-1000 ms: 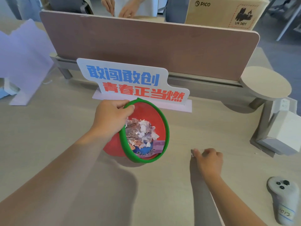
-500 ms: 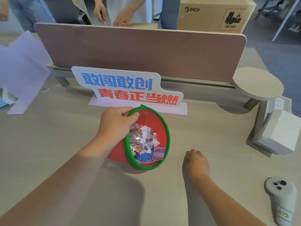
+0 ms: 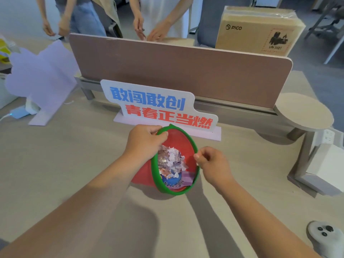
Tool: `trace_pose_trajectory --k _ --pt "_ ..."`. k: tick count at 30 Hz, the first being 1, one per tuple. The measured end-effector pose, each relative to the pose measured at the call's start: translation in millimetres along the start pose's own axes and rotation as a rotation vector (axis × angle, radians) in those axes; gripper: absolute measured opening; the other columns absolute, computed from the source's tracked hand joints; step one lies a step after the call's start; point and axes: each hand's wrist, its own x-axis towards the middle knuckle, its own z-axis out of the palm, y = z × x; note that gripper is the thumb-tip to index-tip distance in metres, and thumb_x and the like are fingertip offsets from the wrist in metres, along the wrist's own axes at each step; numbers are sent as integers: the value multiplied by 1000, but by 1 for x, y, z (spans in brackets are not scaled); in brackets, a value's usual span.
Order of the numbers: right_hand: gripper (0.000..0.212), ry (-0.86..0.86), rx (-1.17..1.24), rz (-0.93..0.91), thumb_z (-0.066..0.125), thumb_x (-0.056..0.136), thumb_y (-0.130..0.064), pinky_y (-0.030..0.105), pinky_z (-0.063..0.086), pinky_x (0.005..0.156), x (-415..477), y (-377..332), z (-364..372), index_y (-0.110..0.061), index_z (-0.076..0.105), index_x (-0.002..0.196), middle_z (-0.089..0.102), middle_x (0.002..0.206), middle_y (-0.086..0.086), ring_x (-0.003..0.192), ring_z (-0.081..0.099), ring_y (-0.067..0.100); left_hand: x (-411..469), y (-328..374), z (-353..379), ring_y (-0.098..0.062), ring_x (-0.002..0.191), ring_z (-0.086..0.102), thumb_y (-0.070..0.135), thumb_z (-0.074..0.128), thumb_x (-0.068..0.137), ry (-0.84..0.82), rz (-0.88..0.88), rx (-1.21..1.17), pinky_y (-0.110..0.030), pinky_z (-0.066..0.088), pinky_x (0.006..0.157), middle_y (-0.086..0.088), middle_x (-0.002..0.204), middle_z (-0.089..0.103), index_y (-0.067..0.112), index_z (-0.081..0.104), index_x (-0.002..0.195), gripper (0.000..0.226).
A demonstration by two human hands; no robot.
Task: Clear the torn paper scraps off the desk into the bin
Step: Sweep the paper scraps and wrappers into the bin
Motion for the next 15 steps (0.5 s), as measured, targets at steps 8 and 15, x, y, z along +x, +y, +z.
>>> trace_pose_trajectory --k 8,15 --pt "16 -123 -37 -160 60 87 -11 8 35 61 -18 -24 44 -9 73 95 72 88 4 76 56 11 -3 0 -7 -3 76 64 16 69 82 7 35 -6 -24 52 80 11 78 67 11 75 102 21" --pt "5 24 -116 -175 66 81 -15 22 40 73 -19 -22 50 -17 71 81 66 84 1 79 58 16 -1 -10 -17 -10 81 70 16 69 83 19 7 -72 -22 55 75 17 74 69 14 75 103 21"
